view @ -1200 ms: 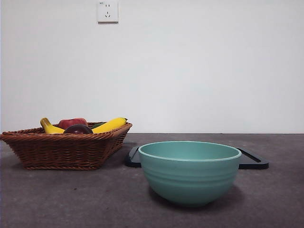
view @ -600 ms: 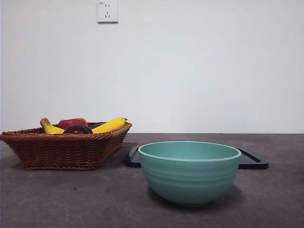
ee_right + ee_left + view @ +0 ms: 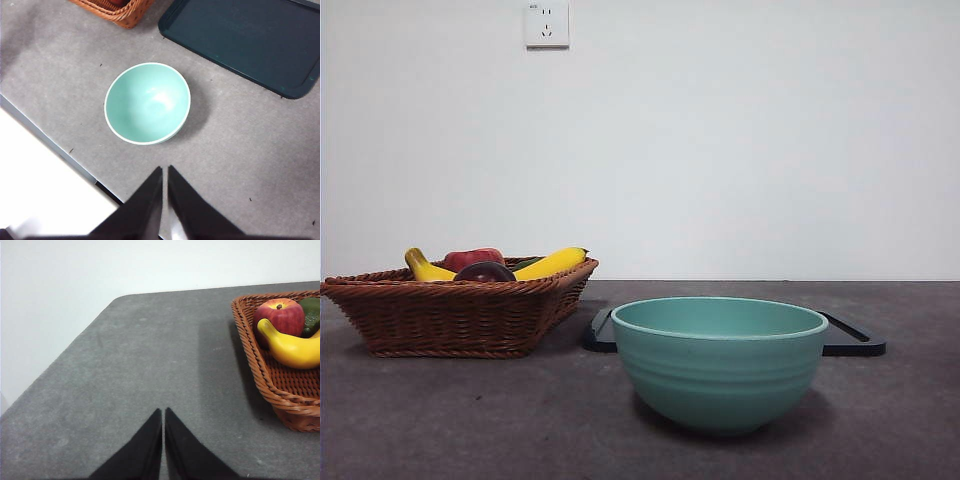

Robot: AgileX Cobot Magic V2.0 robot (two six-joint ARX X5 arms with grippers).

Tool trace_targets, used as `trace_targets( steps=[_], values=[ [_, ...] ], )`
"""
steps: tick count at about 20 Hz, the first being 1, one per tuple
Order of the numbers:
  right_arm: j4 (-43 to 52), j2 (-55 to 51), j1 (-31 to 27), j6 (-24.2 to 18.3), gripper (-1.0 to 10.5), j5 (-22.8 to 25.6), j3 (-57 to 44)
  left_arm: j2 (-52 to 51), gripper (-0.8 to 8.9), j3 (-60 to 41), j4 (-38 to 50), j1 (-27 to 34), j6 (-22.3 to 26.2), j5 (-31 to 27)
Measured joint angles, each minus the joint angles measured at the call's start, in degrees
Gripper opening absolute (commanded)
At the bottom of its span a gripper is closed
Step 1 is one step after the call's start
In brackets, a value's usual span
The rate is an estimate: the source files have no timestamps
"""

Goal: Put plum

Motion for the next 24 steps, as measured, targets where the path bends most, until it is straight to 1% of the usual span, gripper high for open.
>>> trace_targets(
  steps=[9,11,13,15,16,19,21,24],
  values=[
    [0.00,0.00,-0.02,0.00,0.1,0.26,0.00,0.00,0.07,0.00,0.00,0.00,0.00,0.00],
    [0.02,-0.52,-1.29,-0.09,0.1,0.66,0.00,0.00,0.07,0.00,0.00,0.00,0.00,0.00],
    [1.05,-1.66,-5.55,-2.62,0.1,0.72,-0.02,0.00,0.07,0.00,0.02,0.00,0.00,0.00],
    [7.48,-4.50,-11.93,-4.63,0.1,1.70,-1.09,0.00,0.07,0.00,0.02,0.00,0.00,0.00],
    [12.79,-6.97,-15.85,-5.99,0.1,1.77,-3.02,0.00,0.07,0.00,0.02,0.00,0.00,0.00],
    [28.65,-14.80,-26.21,-9.66,0.1,4.46,-12.28,0.00,0.07,0.00,0.02,0.00,0.00,0.00],
    [37.77,-19.67,-31.43,-10.45,0.1,6.36,-20.52,0.00,0.07,0.00,0.02,0.00,0.02,0.00],
    [46.97,-27.21,-35.82,-10.67,0.1,7.76,-32.85,0.00,0.07,0.00,0.04,0.00,0.00,0.00]
  ],
)
